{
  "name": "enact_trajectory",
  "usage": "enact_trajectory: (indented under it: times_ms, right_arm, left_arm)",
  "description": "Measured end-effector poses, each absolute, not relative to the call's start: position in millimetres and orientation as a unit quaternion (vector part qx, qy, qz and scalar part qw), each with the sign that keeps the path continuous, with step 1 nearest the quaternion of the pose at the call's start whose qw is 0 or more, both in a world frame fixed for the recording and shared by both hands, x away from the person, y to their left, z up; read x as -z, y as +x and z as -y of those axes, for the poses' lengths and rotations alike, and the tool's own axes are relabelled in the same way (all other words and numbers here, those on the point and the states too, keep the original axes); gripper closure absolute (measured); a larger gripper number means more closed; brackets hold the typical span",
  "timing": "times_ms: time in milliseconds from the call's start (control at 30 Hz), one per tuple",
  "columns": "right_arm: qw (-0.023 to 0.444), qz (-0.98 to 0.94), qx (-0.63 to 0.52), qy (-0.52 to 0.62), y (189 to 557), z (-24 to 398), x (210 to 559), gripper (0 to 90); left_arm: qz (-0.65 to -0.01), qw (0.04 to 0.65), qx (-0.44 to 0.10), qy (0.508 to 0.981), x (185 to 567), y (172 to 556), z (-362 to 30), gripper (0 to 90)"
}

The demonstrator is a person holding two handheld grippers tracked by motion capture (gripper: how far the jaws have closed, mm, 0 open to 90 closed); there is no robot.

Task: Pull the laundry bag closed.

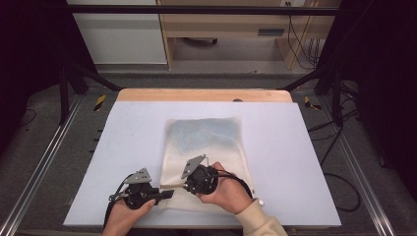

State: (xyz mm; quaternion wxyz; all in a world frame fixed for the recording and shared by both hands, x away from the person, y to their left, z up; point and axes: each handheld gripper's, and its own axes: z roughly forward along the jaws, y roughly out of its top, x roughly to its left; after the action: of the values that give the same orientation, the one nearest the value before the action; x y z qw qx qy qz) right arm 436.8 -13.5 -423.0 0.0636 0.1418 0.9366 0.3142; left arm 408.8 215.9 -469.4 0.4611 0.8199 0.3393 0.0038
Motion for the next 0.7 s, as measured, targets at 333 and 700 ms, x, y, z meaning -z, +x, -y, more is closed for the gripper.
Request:
enact_trajectory:
  times_ms: [333, 700]
  right_arm:
    - [0.065, -0.935, -0.32, 0.139, 436.4, 14.8, 422.1, 81.9]
    - [0.066, -0.935, -0.321, 0.137, 435.9, 16.1, 422.5, 81.9]
  left_arm:
    - [-0.339, 0.462, -0.006, 0.82, 468.4, 408.7, -216.4, 83.7]
    - [-0.337, 0.462, -0.008, 0.82, 468.1, 408.0, -216.1, 83.7]
